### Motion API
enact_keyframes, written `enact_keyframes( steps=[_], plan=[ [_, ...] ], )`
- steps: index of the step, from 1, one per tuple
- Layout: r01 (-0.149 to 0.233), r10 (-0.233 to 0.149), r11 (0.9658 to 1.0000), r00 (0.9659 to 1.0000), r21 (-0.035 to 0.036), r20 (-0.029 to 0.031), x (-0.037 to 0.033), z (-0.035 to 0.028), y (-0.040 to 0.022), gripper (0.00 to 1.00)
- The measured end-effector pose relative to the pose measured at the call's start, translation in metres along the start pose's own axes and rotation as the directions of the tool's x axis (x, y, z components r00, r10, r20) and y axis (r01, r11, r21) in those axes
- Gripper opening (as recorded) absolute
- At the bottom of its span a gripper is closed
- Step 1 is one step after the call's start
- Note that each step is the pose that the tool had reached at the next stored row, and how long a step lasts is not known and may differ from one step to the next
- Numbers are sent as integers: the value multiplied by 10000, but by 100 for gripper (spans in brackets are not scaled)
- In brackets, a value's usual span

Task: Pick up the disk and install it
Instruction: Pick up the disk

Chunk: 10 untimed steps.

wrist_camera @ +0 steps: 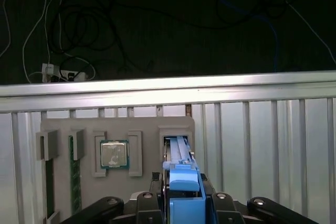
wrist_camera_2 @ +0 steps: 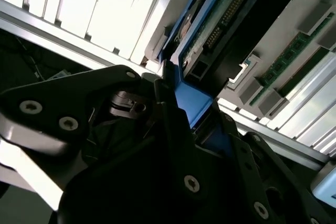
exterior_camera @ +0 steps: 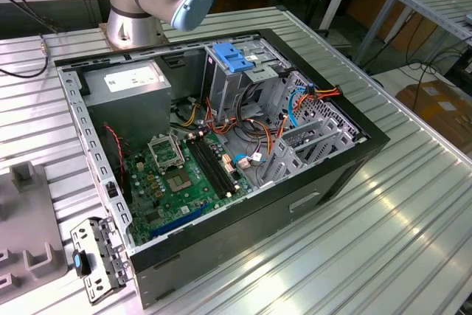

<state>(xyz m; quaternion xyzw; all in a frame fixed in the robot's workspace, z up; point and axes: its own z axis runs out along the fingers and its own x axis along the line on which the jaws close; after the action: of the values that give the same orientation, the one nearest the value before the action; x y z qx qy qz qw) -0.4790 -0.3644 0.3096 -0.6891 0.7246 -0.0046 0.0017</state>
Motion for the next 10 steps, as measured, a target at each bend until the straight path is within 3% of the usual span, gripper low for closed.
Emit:
enact_keyframes(
  steps=[10],
  plan=[
    [2, -2, 10000, 9997, 13, -253, 1, -237, -3, 37]
  ],
)
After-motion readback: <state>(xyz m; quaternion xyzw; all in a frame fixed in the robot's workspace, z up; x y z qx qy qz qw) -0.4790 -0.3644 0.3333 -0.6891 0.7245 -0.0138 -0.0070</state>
